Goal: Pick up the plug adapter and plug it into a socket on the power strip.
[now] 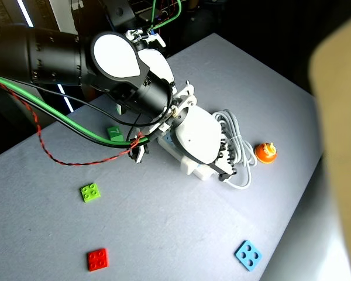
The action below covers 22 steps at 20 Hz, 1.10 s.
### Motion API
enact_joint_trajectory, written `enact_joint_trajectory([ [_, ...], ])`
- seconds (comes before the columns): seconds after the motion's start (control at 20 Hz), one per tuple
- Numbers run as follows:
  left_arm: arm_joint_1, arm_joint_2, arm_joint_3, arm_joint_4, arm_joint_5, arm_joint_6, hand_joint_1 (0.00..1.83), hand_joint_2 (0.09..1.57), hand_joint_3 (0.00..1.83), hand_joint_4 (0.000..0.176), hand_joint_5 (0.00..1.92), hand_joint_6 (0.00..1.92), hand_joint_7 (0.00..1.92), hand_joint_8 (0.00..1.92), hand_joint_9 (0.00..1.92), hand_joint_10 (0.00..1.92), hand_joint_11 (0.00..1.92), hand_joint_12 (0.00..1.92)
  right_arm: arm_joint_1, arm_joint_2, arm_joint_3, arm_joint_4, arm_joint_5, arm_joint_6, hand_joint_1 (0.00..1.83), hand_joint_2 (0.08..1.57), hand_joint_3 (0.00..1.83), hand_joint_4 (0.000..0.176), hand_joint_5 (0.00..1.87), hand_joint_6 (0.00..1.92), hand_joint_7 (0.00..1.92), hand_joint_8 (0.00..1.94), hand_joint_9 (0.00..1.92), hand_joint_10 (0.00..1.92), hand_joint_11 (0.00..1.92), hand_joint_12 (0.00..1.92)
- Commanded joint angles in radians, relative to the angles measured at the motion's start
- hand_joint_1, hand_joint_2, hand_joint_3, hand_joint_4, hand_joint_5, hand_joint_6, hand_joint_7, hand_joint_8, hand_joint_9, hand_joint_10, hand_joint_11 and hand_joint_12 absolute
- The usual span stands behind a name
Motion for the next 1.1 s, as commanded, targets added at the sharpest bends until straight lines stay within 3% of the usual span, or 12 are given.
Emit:
enact_joint_trajectory([
  [0.0, 0.003, 0.006, -0.005, 0.057, -0.048, 0.007, 0.14, 1.16, 0.00, 0.000, 0.06, 0.00, 0.09, 0.00, 0.08, 0.00, 0.00, 0.27, 0.020, 0.016, -0.015, -0.041, 0.044, 0.002, 0.57, 0.93, 0.00, 0.000, 0.24, 0.00, 0.26, 0.00, 0.23, 0.00, 0.00, 0.51],
  [0.2, 0.000, 0.007, -0.005, 0.057, -0.048, 0.007, 0.14, 1.15, 0.00, 0.000, 0.08, 0.00, 0.10, 0.00, 0.09, 0.00, 0.00, 0.33, 0.055, 0.148, -0.129, -0.043, 0.070, -0.006, 0.61, 0.92, 0.00, 0.000, 0.24, 0.01, 0.26, 0.00, 0.23, 0.00, 0.00, 0.49],
  [0.3, -0.009, 0.011, -0.005, 0.057, -0.048, 0.009, 0.14, 1.16, 0.00, 0.000, 0.07, 0.00, 0.08, 0.00, 0.06, 0.00, 0.00, 0.27, 0.068, 0.235, -0.195, -0.044, 0.102, -0.005, 0.60, 0.94, 0.00, 0.000, 0.20, 0.01, 0.20, 0.01, 0.17, 0.00, 0.00, 0.38],
  [0.4, -0.032, 0.026, -0.008, 0.057, -0.048, 0.033, 0.12, 1.16, 0.00, 0.000, 0.06, 0.00, 0.07, 0.00, 0.05, 0.00, 0.00, 0.21, 0.076, 0.348, -0.278, -0.045, 0.146, -0.006, 0.51, 0.96, 0.01, 0.000, 0.20, 0.00, 0.19, 0.00, 0.17, 0.00, 0.00, 0.49],
  [0.5, -0.066, 0.052, -0.010, 0.057, -0.051, 0.050, 0.13, 1.16, 0.00, 0.000, 0.08, 0.00, 0.08, 0.00, 0.07, 0.01, 0.00, 0.27, 0.091, 0.475, -0.371, -0.041, 0.208, -0.016, 0.55, 0.95, 0.00, 0.000, 0.19, 0.00, 0.17, 0.00, 0.16, 0.00, 0.00, 0.45],
  [0.75, -0.141, 0.096, -0.001, 0.057, -0.054, 0.104, 0.13, 1.16, 0.00, 0.000, 0.07, 0.00, 0.09, 0.00, 0.07, 0.00, 0.00, 0.21, 0.091, 0.693, -0.510, -0.040, 0.252, -0.027, 0.58, 0.95, 0.00, 0.000, 0.23, 0.01, 0.23, 0.01, 0.18, 0.01, 0.00, 0.51],
  [0.85, -0.179, 0.111, 0.004, 0.057, -0.054, 0.135, 0.10, 1.17, 0.00, 0.000, 0.07, 0.00, 0.10, 0.00, 0.08, 0.00, 0.00, 0.20, 0.068, 0.777, -0.530, -0.040, 0.314, 0.026, 0.57, 0.97, 0.00, 0.000, 0.23, 0.00, 0.23, 0.00, 0.19, 0.00, 0.00, 0.57],
  [0.9, -0.195, 0.114, 0.008, 0.057, -0.055, 0.154, 0.12, 1.17, 0.00, 0.000, 0.11, 0.00, 0.14, 0.00, 0.11, 0.00, 0.00, 0.27, 0.057, 0.810, -0.535, -0.040, 0.365, 0.028, 0.57, 0.97, 0.00, 0.000, 0.27, 0.01, 0.27, 0.01, 0.23, 0.01, 0.00, 0.70],
  [1.0, -0.225, 0.114, 0.017, 0.056, -0.057, 0.195, 0.13, 1.17, 0.00, 0.000, 0.11, 0.00, 0.12, 0.00, 0.10, 0.00, 0.00, 0.25, 0.033, 0.861, -0.540, -0.040, 0.459, -0.007, 0.51, 1.00, 0.01, 0.000, 0.32, 0.02, 0.33, 0.02, 0.29, 0.02, 0.00, 0.79],
  [1.05, -0.251, 0.116, 0.026, 0.056, -0.057, 0.211, 0.11, 1.18, 0.00, 0.000, 0.16, 0.00, 0.17, 0.00, 0.15, 0.00, 0.00, 0.37, -0.003, 0.910, -0.543, -0.040, 0.514, -0.009, 0.47, 1.04, 0.01, 0.000, 0.38, 0.02, 0.40, 0.01, 0.36, 0.02, 0.00, 0.91],
])
